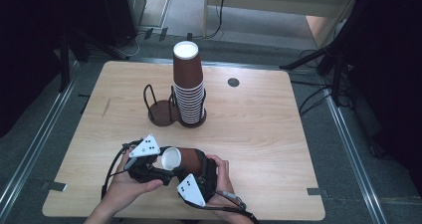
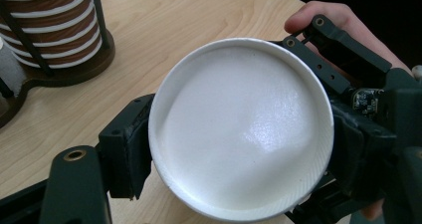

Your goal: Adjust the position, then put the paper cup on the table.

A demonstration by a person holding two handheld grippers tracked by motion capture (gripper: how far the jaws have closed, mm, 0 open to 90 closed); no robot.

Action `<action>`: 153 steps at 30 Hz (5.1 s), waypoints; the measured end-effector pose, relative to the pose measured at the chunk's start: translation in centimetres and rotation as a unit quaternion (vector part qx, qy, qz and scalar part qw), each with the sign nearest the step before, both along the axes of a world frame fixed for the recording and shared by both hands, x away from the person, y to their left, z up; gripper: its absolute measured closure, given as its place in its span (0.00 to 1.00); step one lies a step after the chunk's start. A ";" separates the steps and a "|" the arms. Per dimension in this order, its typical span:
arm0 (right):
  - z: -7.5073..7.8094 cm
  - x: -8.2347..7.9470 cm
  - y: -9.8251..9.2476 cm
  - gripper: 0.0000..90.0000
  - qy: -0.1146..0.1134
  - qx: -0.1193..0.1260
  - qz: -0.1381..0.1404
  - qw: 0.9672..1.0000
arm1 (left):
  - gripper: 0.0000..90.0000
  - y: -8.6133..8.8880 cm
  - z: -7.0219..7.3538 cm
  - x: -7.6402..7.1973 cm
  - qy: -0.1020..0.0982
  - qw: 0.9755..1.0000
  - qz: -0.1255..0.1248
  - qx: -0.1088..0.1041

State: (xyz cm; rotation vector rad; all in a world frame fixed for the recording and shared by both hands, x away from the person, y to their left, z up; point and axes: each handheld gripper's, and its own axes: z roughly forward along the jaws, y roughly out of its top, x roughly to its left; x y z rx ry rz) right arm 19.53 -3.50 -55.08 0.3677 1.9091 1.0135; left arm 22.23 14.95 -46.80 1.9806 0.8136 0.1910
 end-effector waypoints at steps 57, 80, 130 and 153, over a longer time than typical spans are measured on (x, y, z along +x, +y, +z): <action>5.5 0.8 -2.2 0.02 0.059 0.178 -0.065 0.980 | 0.28 3.5 0.4 -0.2 -0.148 0.973 0.136 -0.111; 7.0 1.4 -3.7 0.00 0.153 0.287 -0.108 0.939 | 0.28 3.2 -0.4 -0.1 -0.170 0.963 0.141 -0.152; 8.4 3.3 -5.0 0.00 0.467 0.679 -0.183 0.537 | 0.28 0.4 -1.5 0.8 -0.188 0.957 0.115 -0.186; 7.4 5.3 -3.9 0.00 0.522 0.729 -0.159 0.414 | 0.28 -0.8 -1.6 0.0 -0.205 0.957 0.089 -0.186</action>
